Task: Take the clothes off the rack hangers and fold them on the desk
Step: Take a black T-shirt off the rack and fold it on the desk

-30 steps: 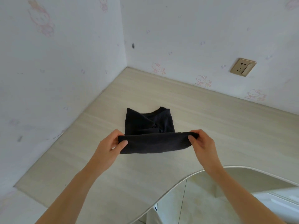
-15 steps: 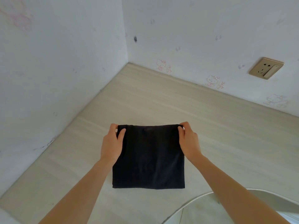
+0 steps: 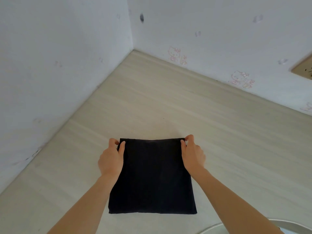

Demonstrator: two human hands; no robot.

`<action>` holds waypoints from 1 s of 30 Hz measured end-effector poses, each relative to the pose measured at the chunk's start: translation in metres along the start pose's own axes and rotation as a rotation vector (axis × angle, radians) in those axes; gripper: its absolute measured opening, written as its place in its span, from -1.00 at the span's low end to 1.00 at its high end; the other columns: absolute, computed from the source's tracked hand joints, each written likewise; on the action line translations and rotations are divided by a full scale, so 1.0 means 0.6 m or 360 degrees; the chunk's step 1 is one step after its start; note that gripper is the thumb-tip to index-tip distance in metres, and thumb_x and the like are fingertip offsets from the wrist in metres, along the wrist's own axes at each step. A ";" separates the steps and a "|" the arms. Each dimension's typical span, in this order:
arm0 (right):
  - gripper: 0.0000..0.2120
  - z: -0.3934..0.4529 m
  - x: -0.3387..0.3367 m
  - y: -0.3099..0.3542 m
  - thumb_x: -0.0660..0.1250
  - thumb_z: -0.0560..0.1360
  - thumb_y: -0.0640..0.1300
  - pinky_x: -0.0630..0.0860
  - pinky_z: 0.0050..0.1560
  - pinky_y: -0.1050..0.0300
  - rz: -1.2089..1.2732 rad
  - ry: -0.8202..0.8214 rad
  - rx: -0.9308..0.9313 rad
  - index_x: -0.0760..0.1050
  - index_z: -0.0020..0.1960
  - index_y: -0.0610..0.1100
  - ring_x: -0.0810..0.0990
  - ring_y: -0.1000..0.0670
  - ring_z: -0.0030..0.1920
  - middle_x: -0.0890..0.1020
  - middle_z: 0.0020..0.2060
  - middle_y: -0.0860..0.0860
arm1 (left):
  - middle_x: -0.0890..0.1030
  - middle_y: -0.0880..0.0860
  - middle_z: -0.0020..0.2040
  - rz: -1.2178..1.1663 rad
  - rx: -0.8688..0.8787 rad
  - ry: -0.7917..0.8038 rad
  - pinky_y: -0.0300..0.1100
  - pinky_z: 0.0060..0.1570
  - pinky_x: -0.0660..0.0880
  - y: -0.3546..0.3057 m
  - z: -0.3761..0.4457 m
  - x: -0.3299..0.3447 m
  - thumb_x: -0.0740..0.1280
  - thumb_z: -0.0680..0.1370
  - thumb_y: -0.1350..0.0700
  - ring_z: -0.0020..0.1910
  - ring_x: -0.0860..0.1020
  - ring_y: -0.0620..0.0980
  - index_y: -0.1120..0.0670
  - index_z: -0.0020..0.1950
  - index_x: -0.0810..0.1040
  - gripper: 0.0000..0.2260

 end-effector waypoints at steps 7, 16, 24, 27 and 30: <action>-0.75 -0.067 -0.004 -0.035 0.02 0.64 0.07 0.49 -0.14 0.04 0.0383 0.0043 0.0259 0.35 0.11 -0.06 0.52 0.01 -0.17 0.47 0.00 0.01 | 0.54 -0.01 -0.09 -0.0207 -0.0057 0.0040 -0.13 -0.15 0.50 0.039 -0.054 -0.011 0.07 0.63 -0.17 -0.18 0.53 -0.06 0.04 0.06 0.51 -0.65; -0.64 -0.162 0.025 -0.027 0.06 0.64 0.06 0.44 -0.11 0.11 0.0889 0.0395 0.0455 0.35 0.29 -0.16 0.52 0.00 -0.05 0.53 0.03 -0.03 | 0.59 0.00 0.03 -0.0925 -0.0369 0.0642 0.01 0.06 0.51 0.029 -0.122 -0.003 0.27 0.61 0.00 0.05 0.57 0.06 0.05 0.14 0.50 -0.82; -0.74 -0.294 0.020 -0.115 0.20 0.60 0.01 0.49 0.24 -0.11 0.1463 0.0360 0.0668 0.49 0.21 -0.07 0.57 -0.04 0.09 0.60 0.07 0.01 | 0.63 0.01 0.08 -0.1231 -0.0447 0.0844 0.16 0.18 0.50 0.048 -0.220 -0.026 0.29 0.60 0.04 0.08 0.58 0.08 -0.02 0.04 0.58 -0.91; -0.77 -0.355 0.009 -0.156 0.24 0.58 -0.01 0.51 0.22 -0.11 0.1635 0.0274 0.0721 0.53 0.18 -0.05 0.60 -0.05 0.08 0.64 0.05 0.02 | 0.65 0.02 0.07 -0.1250 -0.0410 0.0950 0.14 0.14 0.52 0.040 -0.270 -0.027 0.29 0.60 0.04 0.07 0.59 0.09 -0.01 0.08 0.59 -0.88; -0.77 -0.408 -0.004 -0.200 0.26 0.58 -0.02 0.52 0.22 -0.09 0.1784 0.0210 0.0764 0.55 0.18 -0.05 0.62 -0.04 0.08 0.67 0.04 0.02 | 0.66 0.02 0.06 -0.1277 -0.0347 0.1037 0.01 -0.01 0.54 0.025 -0.315 -0.022 0.28 0.61 0.06 0.05 0.61 0.08 0.02 0.11 0.59 -0.86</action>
Point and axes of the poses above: each hand's wrist, its own z-axis towards the middle knuckle, its own x-axis out of the palm, y = z × x, the point moved 4 cm from there along z, towards the middle knuckle
